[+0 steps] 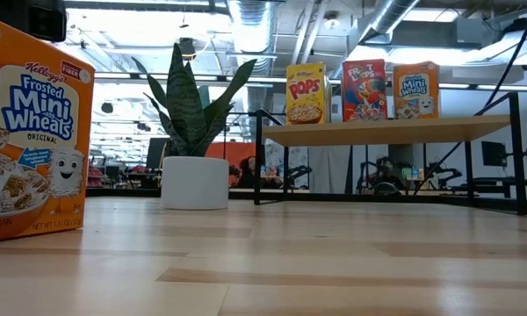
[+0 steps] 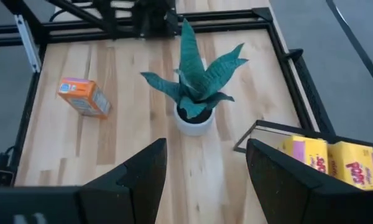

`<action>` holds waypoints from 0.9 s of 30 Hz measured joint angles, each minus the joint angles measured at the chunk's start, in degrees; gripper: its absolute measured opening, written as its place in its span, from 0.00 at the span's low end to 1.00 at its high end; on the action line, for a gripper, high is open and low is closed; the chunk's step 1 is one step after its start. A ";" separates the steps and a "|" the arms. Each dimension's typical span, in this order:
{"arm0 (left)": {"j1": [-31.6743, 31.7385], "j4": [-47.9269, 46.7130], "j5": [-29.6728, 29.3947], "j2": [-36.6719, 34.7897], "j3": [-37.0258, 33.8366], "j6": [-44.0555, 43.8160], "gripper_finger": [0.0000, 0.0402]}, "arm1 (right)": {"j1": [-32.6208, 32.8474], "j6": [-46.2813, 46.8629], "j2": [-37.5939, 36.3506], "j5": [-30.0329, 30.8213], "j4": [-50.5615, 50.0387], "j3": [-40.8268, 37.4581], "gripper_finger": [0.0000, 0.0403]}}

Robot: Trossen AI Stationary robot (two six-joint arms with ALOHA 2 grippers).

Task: Stack cereal on shelf
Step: Put the orange cereal box on the shelf aligned with the other orange cereal boxes

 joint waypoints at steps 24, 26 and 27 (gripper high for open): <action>-12.08 38.06 -9.00 45.96 0.04 7.52 0.73 | 14.90 1.19 15.91 -1.32 13.88 -0.12 0.61; -12.07 41.50 -9.61 48.66 -0.04 7.94 0.73 | 15.39 1.30 16.07 -2.11 13.44 -0.28 0.61; -11.82 42.94 -9.67 50.19 0.04 7.84 0.73 | 15.59 1.13 16.36 -2.30 12.44 -0.32 0.61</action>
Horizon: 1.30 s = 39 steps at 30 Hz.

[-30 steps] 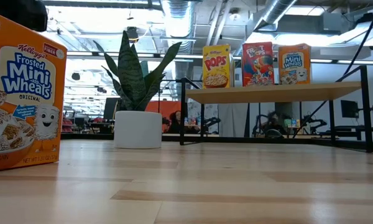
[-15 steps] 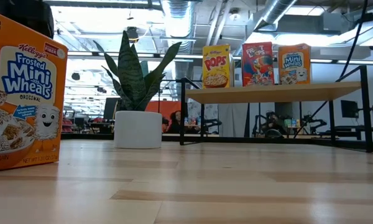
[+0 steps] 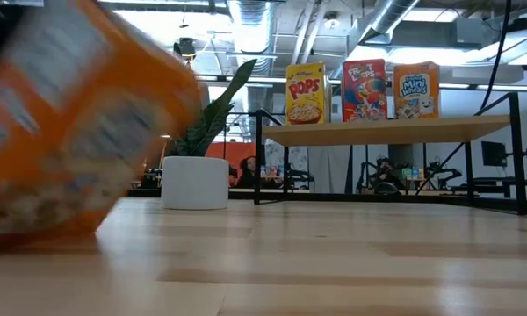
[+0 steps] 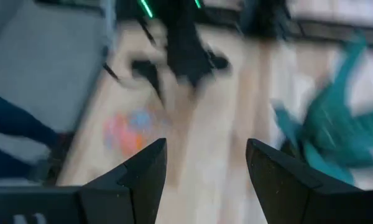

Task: Stack cereal on shelf
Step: Put the orange cereal box on the shelf aligned with the other orange cereal boxes

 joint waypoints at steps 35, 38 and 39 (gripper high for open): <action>7.99 1.83 6.73 7.77 18.32 16.38 0.58 | 26.07 18.95 -13.80 18.64 -26.63 0.13 0.61; 7.12 3.35 5.98 7.54 16.66 18.09 0.49 | 29.93 25.68 -13.96 27.57 -26.57 0.10 0.61; 7.36 4.38 6.02 7.58 15.58 18.42 0.45 | 30.81 27.76 -13.74 30.05 -26.58 0.10 0.61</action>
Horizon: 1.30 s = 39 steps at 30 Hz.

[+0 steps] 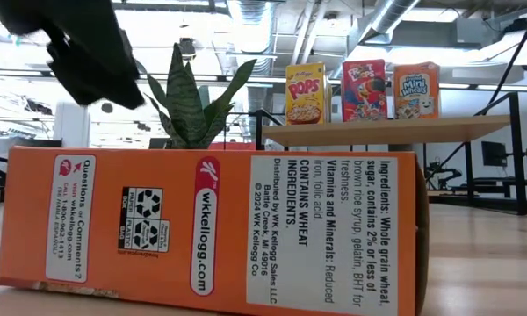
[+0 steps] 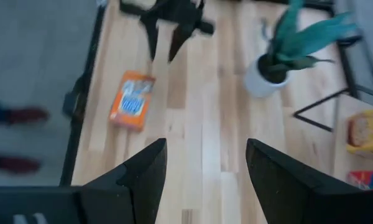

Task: Stack cereal on shelf
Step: Put the orange cereal box on the shelf aligned with the other orange cereal boxes

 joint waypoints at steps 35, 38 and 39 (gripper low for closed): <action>-1.64 38.03 -2.10 12.69 -11.11 0.78 0.00 | 9.86 37.67 18.06 26.49 0.28 -0.02 0.60; -2.15 38.43 -2.26 14.74 -9.94 -0.49 0.00 | 10.04 38.26 18.06 27.25 0.42 -0.07 0.58; -2.32 38.72 -2.35 15.61 -9.50 -0.94 0.00 | 10.13 38.57 18.03 27.30 0.91 -0.51 0.57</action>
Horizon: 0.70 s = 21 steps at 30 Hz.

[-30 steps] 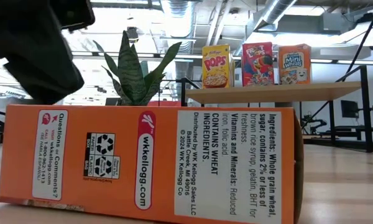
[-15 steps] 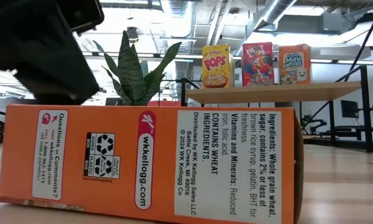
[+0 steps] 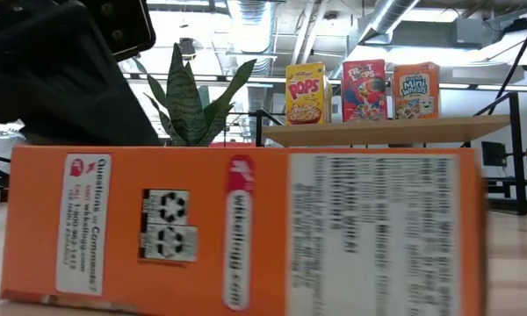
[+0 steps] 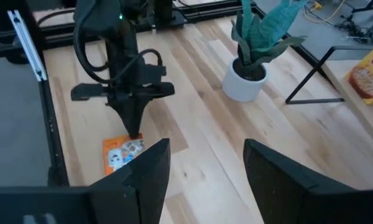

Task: Stack cereal on shelf
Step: Put the orange cereal box on the shelf aligned with the other orange cereal boxes

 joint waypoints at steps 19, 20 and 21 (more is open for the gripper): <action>8.94 -2.51 5.79 2.32 0.52 -12.29 0.00 | -1.01 6.03 0.05 -7.99 12.06 -16.79 0.51; 9.09 -2.90 4.90 2.32 0.54 -12.36 0.00 | -0.99 6.11 0.05 -8.16 12.53 -17.26 0.52; 9.13 -3.40 4.10 2.30 0.54 -12.46 0.00 | -0.94 6.43 0.05 -8.42 13.20 -17.76 0.52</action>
